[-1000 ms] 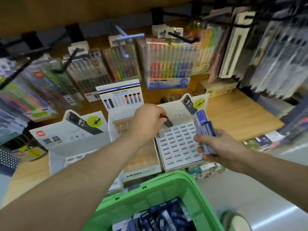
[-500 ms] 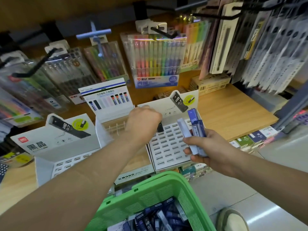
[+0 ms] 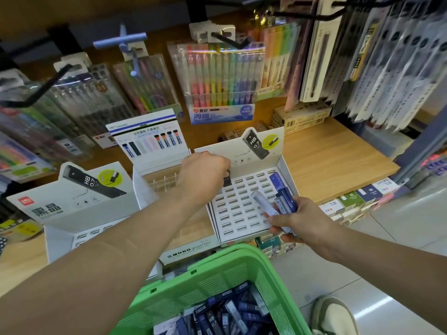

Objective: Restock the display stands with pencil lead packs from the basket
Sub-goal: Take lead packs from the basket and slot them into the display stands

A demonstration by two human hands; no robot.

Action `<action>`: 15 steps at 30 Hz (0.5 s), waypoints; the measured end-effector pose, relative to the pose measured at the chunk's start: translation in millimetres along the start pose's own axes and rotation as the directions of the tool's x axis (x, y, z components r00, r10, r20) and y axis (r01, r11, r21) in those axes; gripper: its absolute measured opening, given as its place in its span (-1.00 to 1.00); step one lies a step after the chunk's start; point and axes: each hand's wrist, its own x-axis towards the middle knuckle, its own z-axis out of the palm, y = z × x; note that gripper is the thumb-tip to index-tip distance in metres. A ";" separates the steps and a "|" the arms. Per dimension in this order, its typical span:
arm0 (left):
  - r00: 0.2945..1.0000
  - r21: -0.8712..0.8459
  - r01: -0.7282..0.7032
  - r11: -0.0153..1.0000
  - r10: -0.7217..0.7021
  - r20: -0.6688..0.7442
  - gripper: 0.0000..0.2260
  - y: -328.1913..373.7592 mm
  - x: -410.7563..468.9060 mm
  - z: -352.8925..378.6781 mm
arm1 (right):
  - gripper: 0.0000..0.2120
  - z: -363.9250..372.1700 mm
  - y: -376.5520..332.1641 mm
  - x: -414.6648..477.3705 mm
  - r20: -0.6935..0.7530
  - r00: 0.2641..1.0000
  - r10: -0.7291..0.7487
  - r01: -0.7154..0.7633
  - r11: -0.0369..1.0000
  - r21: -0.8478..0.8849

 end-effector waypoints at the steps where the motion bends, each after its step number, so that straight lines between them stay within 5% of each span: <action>1: 1.000 0.012 -0.001 1.000 0.001 0.013 -0.80 0.8 0.4 -0.6 | -0.74 -0.2 -0.2 0.7 0.001 1.000 0.002 -0.002 1.000 0.002; 8: 0.991 0.081 -0.085 0.993 0.077 0.107 -0.75 16.1 -4.3 -8.2 | -0.76 0.2 -6.9 -0.5 0.032 0.999 0.034 -0.037 0.993 0.115; 13: 0.988 -0.309 -0.144 0.940 0.153 0.007 -0.48 27.0 -34.8 -9.6 | -0.76 0.9 -18.0 -6.1 0.143 0.990 0.019 -0.043 0.985 0.169; 15: 0.982 -0.363 -0.176 0.915 0.189 0.001 -0.56 34.3 -53.3 -11.8 | -0.80 2.4 -22.2 -8.2 0.182 0.983 0.004 -0.037 0.984 0.176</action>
